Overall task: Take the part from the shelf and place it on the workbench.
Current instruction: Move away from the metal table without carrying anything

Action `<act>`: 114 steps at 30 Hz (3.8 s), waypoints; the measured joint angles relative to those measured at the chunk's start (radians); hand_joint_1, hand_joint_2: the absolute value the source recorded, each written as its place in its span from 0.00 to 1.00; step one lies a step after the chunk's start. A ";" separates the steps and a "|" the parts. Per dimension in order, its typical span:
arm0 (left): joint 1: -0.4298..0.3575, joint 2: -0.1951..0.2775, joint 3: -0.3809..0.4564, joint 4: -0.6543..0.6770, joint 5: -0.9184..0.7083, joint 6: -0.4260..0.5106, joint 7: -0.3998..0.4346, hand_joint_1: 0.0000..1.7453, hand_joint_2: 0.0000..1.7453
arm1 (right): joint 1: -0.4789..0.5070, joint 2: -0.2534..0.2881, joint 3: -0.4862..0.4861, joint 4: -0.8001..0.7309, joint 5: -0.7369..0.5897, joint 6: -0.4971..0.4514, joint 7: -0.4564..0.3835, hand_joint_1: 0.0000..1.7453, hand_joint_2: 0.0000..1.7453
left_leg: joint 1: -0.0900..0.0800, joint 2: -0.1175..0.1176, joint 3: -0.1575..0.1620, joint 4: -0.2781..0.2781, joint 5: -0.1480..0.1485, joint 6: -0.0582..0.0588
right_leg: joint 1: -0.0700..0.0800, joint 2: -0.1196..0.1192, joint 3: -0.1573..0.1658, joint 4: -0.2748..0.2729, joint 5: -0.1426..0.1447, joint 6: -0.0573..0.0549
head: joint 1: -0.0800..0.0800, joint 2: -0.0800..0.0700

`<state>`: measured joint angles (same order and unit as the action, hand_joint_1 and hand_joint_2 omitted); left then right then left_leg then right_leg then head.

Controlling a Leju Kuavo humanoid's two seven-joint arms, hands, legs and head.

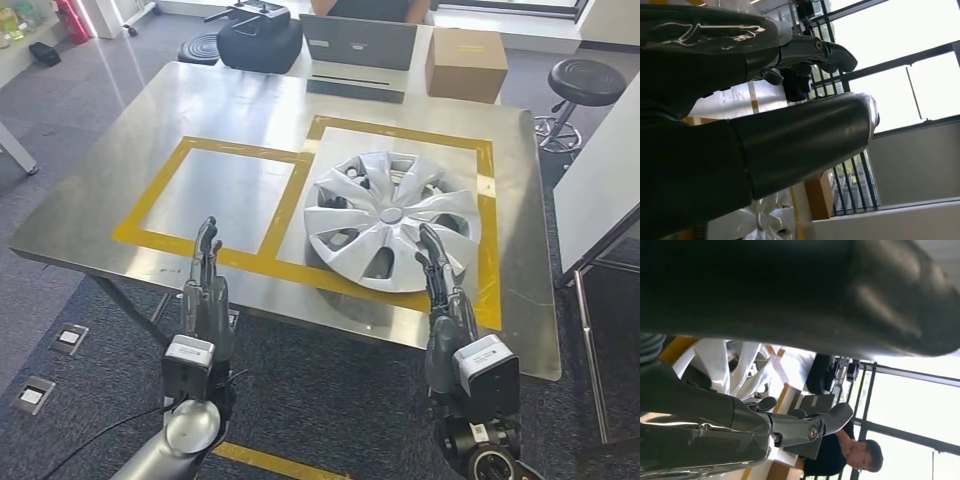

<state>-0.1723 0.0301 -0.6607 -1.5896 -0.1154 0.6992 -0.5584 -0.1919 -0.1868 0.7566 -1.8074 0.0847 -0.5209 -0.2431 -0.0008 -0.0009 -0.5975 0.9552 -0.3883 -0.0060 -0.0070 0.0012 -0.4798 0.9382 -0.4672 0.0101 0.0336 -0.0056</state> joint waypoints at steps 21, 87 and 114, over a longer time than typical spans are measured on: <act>0.009 0.002 0.000 -0.006 -0.012 0.000 0.006 0.00 0.00 | -0.009 -0.002 0.008 0.001 -0.013 0.006 -0.003 0.00 0.00 | 0.009 0.005 0.012 -0.012 -0.007 0.035 | -0.011 -0.005 -0.185 0.302 -0.125 0.044 | -0.012 0.000; 0.015 0.011 0.000 -0.011 -0.001 0.000 -0.004 0.00 0.00 | -0.036 -0.004 0.015 0.019 0.010 0.004 0.007 0.00 0.00 | 0.012 0.005 -0.017 0.023 -0.002 0.011 | 0.005 -0.002 -0.017 0.101 -0.037 -0.011 | 0.040 0.000; 0.028 0.014 0.001 -0.017 -0.001 0.000 0.003 0.00 0.00 | -0.033 -0.004 0.017 0.017 -0.009 0.029 0.010 0.00 0.00 | 0.037 0.043 0.046 0.000 -0.045 0.009 | -0.015 0.004 -0.204 0.303 -0.068 0.045 | 0.057 0.000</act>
<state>-0.1442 0.0439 -0.6596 -1.6064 -0.1167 0.6996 -0.5554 -0.2250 -0.1906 0.7739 -1.7906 0.0756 -0.4916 -0.2336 0.0363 0.0425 -0.5514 0.9556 -0.4337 0.0026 -0.0219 0.0053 -0.6839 1.2417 -0.5351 0.0549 0.0909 -0.0054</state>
